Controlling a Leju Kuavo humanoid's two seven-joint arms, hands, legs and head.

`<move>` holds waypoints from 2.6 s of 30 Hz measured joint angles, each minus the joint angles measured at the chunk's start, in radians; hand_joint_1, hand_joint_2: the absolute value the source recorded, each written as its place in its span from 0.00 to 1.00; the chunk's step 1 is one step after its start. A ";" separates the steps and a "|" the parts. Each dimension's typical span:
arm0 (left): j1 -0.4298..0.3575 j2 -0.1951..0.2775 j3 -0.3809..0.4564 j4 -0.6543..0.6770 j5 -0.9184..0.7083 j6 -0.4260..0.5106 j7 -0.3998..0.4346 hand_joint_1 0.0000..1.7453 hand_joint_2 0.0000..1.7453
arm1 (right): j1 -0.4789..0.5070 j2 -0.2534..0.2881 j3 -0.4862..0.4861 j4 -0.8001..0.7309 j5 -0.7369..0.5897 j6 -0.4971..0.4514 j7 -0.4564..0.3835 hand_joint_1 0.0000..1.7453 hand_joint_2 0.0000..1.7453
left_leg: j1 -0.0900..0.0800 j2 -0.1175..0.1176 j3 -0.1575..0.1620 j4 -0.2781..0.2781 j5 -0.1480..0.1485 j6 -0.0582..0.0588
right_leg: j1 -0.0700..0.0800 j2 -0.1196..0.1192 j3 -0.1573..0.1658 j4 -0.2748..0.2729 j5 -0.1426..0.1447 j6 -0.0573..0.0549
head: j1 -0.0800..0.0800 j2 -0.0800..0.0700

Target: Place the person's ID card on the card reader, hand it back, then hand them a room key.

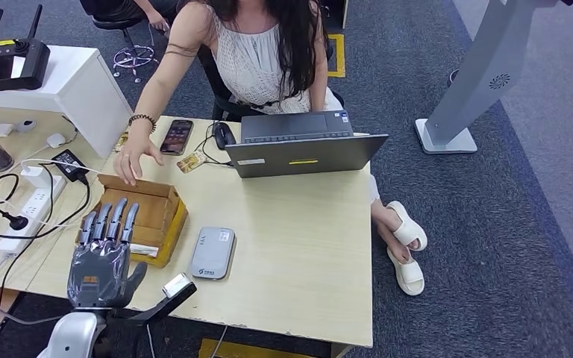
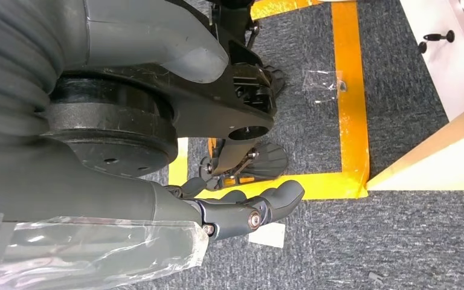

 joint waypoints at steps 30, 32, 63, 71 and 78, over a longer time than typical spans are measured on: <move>-0.060 -0.095 0.162 0.232 -0.008 -0.032 0.051 0.00 1.00 | 0.000 -0.003 0.000 0.000 0.051 0.033 0.028 0.00 1.00 | 0.000 0.000 0.000 0.000 0.000 0.000 | 0.000 0.000 0.000 0.000 0.000 0.000 | 0.000 0.000; -0.061 -0.099 0.167 0.238 -0.008 -0.031 0.048 0.00 1.00 | 0.000 -0.003 0.000 0.000 0.053 0.035 0.028 0.00 1.00 | 0.000 0.000 0.000 0.000 0.000 0.000 | 0.000 0.000 0.000 0.000 0.000 0.000 | 0.000 0.000; -0.106 -0.137 0.178 0.286 -0.009 -0.025 0.010 0.00 1.00 | -0.001 -0.003 0.000 0.000 0.076 0.057 0.017 0.00 1.00 | 0.000 0.000 -0.001 0.000 0.000 0.000 | 0.000 0.000 0.000 0.000 0.000 0.000 | 0.000 0.000; -0.106 -0.139 0.178 0.301 -0.005 -0.035 0.002 0.00 1.00 | -0.001 -0.003 0.000 0.000 0.082 0.066 0.017 0.00 1.00 | 0.000 0.000 -0.001 0.000 0.000 0.000 | 0.000 0.000 0.000 0.000 0.000 0.000 | 0.000 0.000; -0.106 -0.139 0.178 0.311 0.000 -0.039 -0.008 0.00 1.00 | -0.001 -0.003 0.000 0.000 0.084 0.066 0.018 0.00 1.00 | 0.000 0.000 -0.001 0.000 0.000 0.000 | 0.000 0.000 0.000 0.000 0.000 0.000 | 0.000 0.000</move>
